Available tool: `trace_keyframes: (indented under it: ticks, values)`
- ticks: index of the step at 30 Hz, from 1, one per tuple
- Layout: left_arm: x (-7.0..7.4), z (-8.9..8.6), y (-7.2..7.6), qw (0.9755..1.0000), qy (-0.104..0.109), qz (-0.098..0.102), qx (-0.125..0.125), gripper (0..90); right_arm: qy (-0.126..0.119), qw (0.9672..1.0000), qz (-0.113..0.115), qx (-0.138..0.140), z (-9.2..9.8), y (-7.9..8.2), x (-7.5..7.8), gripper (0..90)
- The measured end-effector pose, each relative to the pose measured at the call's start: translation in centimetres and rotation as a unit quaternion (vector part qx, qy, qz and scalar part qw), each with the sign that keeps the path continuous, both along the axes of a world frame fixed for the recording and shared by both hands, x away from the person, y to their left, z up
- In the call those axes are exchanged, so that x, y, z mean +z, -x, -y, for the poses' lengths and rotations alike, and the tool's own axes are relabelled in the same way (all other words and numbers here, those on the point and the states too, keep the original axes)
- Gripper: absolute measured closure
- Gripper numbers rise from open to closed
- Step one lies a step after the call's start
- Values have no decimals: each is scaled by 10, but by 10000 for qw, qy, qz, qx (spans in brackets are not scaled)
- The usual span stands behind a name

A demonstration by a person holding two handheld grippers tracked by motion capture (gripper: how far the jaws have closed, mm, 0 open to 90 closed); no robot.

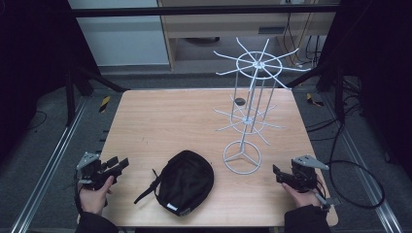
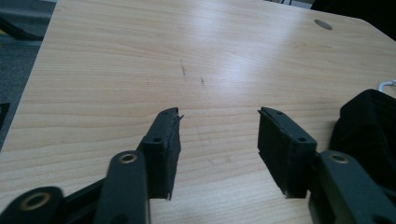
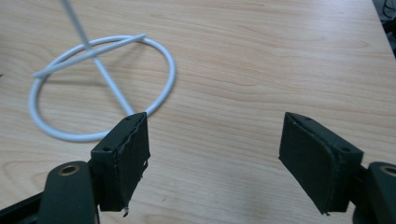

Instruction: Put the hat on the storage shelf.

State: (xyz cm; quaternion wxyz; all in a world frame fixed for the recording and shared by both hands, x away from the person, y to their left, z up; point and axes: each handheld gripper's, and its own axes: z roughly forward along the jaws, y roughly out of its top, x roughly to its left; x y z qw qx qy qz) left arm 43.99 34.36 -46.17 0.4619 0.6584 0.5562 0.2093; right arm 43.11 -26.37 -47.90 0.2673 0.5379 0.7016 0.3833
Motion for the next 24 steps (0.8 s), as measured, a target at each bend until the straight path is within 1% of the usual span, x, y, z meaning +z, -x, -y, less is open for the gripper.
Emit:
trace_keyframes:
  ticks: [1,4,5,6,7,8,9,10,11,14,15,16,17,18,19,20,22,23,24]
  values:
    - [2,2,1,10000,15,24,-48,508,16,10000,21,53,-3,1,1,256]
    - [7,11,5,9998,-31,115,-183,526,-27,9997,97,202,-12,6,7,296]
    - [8,14,7,9996,-56,147,-221,527,-101,9996,86,241,-16,7,9,310]
    - [9,18,8,9994,-132,159,-269,527,-127,9994,116,307,-19,8,10,324]
    - [9,18,8,9994,-132,159,-269,526,-179,9991,112,376,-23,10,11,339]
    - [9,22,9,9992,-199,155,-320,526,-179,9991,112,376,-23,10,11,339]
    - [10,26,10,9989,-242,179,-369,526,-193,9987,111,459,-26,11,11,357]
    - [10,33,11,9980,-293,173,-524,526,-160,9982,88,567,-34,13,13,380]
    - [10,36,12,9977,-316,177,-567,526,-175,9978,62,632,-37,13,14,394]
    - [13,43,13,9968,-340,183,-700,526,-229,9964,12,811,-47,15,16,423]
    - [13,43,13,9968,-340,183,-700,525,-229,9964,12,811,-47,15,16,423]
    - [15,47,14,9963,-365,161,-761,524,-222,9954,-28,927,-55,16,18,435]
    - [15,47,14,9963,-365,161,-761,521,-222,9954,-28,927,-55,16,18,435]
    - [18,52,14,9958,-330,153,-842,518,-195,9946,-57,1020,-63,17,19,444]
    - [18,52,14,9958,-330,153,-842,516,-195,9946,-57,1020,-63,17,19,444]
    - [19,54,15,9955,-339,166,-870,516,-158,9935,-48,1129,-70,18,21,451]
    - [22,60,15,9949,-304,133,-950,518,-172,9925,-44,1211,-77,19,24,459]
    - [22,60,15,9949,-304,133,-950,521,-172,9925,-44,1211,-77,19,24,459]
    - [23,65,15,9943,-311,148,-1012,526,-164,9914,-52,1300,-84,20,26,464]
